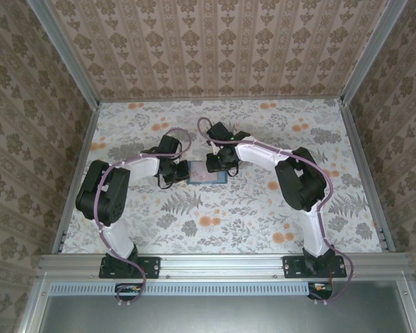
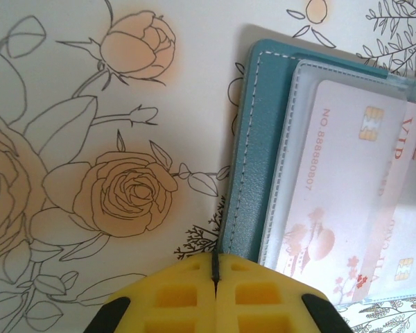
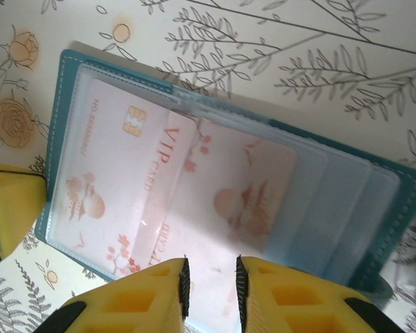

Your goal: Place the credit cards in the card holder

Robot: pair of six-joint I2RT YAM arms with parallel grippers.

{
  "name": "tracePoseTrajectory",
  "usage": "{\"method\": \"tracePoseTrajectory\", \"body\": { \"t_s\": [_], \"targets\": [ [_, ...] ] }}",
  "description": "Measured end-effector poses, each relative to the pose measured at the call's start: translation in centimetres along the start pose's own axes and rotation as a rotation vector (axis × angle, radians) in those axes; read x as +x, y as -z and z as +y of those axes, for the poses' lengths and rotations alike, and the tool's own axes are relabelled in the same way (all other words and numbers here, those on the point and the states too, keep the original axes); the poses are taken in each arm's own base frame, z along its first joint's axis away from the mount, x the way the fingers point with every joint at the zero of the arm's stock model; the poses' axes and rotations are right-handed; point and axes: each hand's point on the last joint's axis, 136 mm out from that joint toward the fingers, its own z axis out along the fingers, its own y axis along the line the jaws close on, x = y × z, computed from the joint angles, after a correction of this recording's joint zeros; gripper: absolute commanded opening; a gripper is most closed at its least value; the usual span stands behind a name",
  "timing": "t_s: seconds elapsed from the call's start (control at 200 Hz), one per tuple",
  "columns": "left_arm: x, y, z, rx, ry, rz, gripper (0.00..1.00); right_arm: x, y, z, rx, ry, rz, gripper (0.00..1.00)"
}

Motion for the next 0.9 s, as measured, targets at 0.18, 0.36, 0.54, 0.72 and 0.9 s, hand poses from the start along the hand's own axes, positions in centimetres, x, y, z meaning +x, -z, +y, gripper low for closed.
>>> {"method": "tracePoseTrajectory", "body": {
  "t_s": [0.18,0.36,0.54,0.72,0.9],
  "targets": [
    [-0.1,0.2,-0.1,-0.002,0.001,0.003,0.06,1.7,-0.2,-1.4,0.001,-0.027,0.042,0.27],
    [-0.1,0.3,-0.2,-0.007,0.002,0.009,0.09,3.1,0.1,-1.4,-0.024,-0.039,0.071,0.28],
    [0.6,0.4,-0.6,-0.016,-0.006,0.035,0.12,3.2,1.2,-1.1,-0.040,-0.039,0.055,0.28],
    [1.6,0.6,-2.1,-0.018,-0.042,0.067,0.13,3.9,0.9,-1.3,-0.043,-0.059,0.064,0.29],
    [0.9,1.4,-4.1,0.001,-0.072,0.056,0.13,4.3,0.3,-2.1,-0.039,-0.096,0.060,0.29]
  ]
}}
